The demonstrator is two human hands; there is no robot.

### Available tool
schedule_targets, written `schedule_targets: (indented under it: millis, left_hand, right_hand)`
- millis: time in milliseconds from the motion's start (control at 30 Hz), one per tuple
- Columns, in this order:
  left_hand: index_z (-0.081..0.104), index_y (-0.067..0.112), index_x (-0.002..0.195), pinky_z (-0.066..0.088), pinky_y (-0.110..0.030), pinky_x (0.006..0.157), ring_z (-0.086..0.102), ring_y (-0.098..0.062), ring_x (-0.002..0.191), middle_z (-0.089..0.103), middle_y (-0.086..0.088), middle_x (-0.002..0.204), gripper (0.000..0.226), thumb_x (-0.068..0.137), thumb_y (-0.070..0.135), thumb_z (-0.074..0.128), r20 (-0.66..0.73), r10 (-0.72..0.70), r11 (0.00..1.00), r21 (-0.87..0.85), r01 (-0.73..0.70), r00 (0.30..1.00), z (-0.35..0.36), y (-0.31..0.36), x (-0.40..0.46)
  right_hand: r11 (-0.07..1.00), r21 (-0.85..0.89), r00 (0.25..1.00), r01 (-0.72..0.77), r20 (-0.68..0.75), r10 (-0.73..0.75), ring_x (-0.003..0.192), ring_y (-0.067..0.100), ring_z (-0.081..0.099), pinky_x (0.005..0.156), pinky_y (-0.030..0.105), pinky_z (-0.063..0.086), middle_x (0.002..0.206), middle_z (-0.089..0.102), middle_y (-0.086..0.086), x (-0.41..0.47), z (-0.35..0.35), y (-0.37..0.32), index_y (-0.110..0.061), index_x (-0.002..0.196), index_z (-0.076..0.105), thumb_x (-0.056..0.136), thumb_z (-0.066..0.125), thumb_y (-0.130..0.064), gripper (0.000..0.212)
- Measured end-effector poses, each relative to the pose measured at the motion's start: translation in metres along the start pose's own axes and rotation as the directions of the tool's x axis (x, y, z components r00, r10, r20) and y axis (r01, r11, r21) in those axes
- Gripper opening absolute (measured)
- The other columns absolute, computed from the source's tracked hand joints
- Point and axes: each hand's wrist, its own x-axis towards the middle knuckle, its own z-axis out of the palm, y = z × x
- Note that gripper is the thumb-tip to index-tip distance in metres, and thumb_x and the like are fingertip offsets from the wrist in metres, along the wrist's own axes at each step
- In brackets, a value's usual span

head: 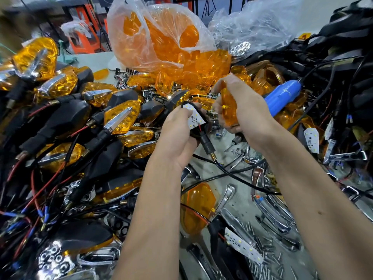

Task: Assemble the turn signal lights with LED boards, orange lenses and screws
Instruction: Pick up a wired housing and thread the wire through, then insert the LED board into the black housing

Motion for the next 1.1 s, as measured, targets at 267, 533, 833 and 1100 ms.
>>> schedule_targets:
  millis: [267, 533, 833, 1100]
  left_hand:
    - [0.057, 0.006, 0.088, 0.057, -0.035, 0.072, 0.061, -0.024, 0.077, 0.063, -0.011, 0.077, 0.027, 0.105, 0.005, 0.036, -0.020, -0.022, 0.993, 0.117, 0.024, 1.000, 0.001, -0.001, -0.001]
    - [0.063, 0.009, 0.094, 0.058, -0.042, 0.082, 0.065, -0.026, 0.085, 0.067, -0.013, 0.086, 0.029, 0.108, 0.013, 0.038, -0.032, -0.147, 0.980, 0.131, 0.150, 0.989, 0.005, -0.004, -0.004]
    - [0.062, 0.008, 0.093, 0.059, -0.038, 0.072, 0.064, -0.022, 0.073, 0.064, -0.014, 0.084, 0.029, 0.108, 0.013, 0.038, -0.036, -0.189, 0.978, 0.087, 0.192, 0.981, 0.010, -0.005, -0.007]
    - [0.066, 0.006, 0.101, 0.061, -0.036, 0.076, 0.071, -0.019, 0.074, 0.072, -0.011, 0.082, 0.029, 0.108, 0.013, 0.039, -0.105, -0.127, 0.991, 0.017, 0.130, 0.986, 0.003, -0.002, -0.005]
  right_hand:
    - [0.865, -0.451, 0.968, 0.220, -0.006, -0.249, 0.057, 0.011, 0.049, 0.055, 0.036, 0.043, 0.068, 0.058, 0.011, -0.008, 0.010, -0.004, -0.014, 0.097, 0.070, 0.104, 0.059, -0.041, 0.031]
    - [0.781, -0.551, 0.883, 0.295, -0.155, -0.444, 0.061, 0.016, 0.059, 0.062, 0.040, 0.051, 0.066, 0.065, 0.000, -0.010, 0.021, 0.000, -0.013, 0.083, 0.069, 0.101, 0.064, -0.028, 0.023]
    - [0.795, -0.562, 0.898, 0.228, -0.194, -0.395, 0.065, 0.004, 0.051, 0.064, 0.021, 0.040, 0.072, 0.059, -0.009, -0.006, 0.019, 0.004, -0.011, 0.089, 0.068, 0.105, 0.060, -0.027, 0.024]
    - [0.844, -0.490, 0.971, 0.219, 0.022, -0.239, 0.075, 0.023, 0.065, 0.068, 0.036, 0.054, 0.092, 0.069, 0.001, -0.010, 0.016, 0.001, -0.023, 0.106, 0.075, 0.096, 0.072, -0.035, 0.017]
